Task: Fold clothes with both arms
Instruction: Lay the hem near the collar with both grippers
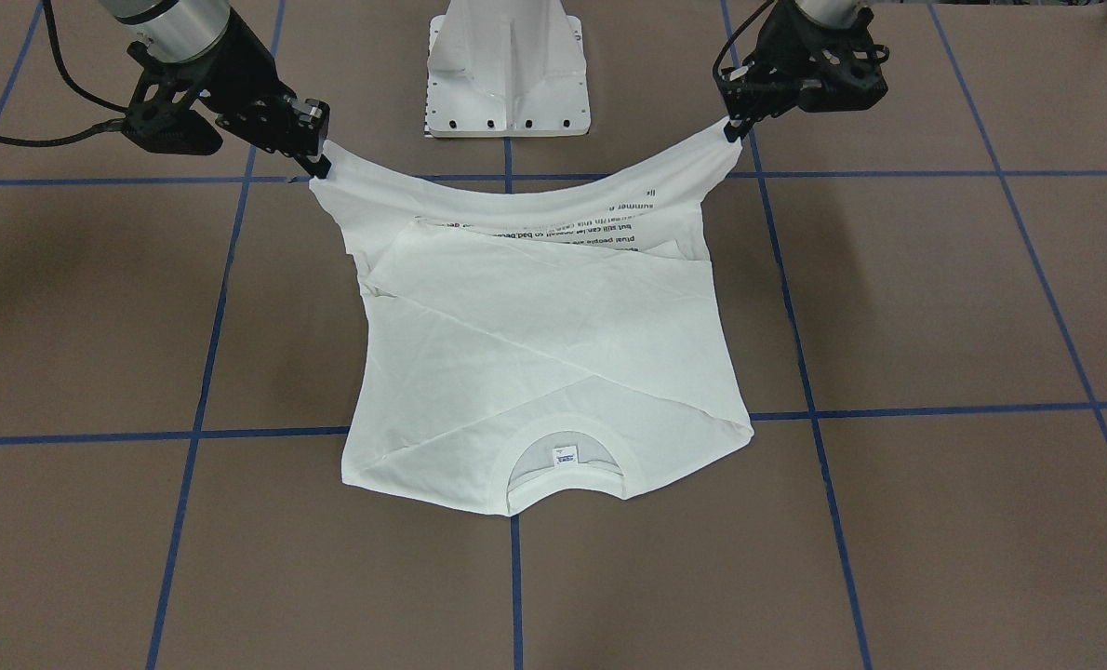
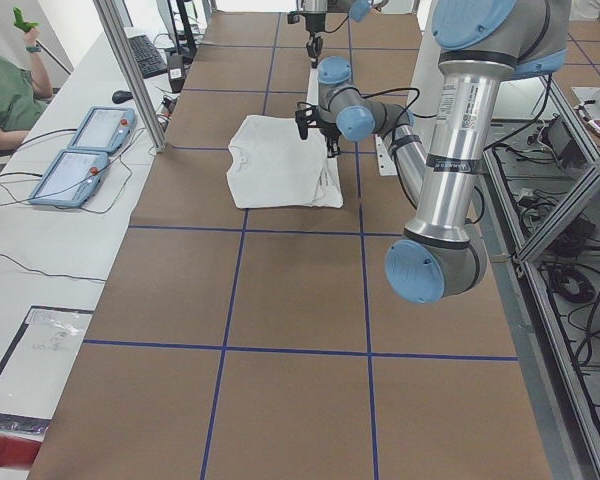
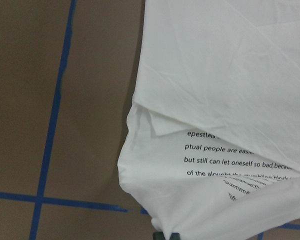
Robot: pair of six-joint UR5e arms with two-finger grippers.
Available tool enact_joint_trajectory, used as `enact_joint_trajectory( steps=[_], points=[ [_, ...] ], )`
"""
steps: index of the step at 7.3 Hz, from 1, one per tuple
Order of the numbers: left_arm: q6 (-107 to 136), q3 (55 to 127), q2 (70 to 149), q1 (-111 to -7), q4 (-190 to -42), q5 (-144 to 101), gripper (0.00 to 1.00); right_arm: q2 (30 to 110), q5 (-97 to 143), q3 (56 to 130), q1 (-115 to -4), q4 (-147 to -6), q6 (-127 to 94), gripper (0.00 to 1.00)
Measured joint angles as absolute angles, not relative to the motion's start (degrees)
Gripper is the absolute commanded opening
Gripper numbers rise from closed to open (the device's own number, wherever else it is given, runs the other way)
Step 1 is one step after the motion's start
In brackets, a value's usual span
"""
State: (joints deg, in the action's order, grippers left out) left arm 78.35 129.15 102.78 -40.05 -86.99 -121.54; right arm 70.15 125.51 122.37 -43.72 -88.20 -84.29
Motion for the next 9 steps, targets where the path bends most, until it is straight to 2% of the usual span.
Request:
enact_joint_trajectory(
  steps=[5, 9],
  points=[
    [75.09, 111.02, 113.37, -47.7, -89.55, -121.21, 0.0, 59.18, 124.18, 104.15, -47.21, -87.63, -76.97, 0.0],
    [74.62, 97.71, 115.56, -50.26, -101.37, -121.13, 0.0, 50.9, 123.96, 90.09, -47.99, -86.13, -74.52, 0.0]
  ],
)
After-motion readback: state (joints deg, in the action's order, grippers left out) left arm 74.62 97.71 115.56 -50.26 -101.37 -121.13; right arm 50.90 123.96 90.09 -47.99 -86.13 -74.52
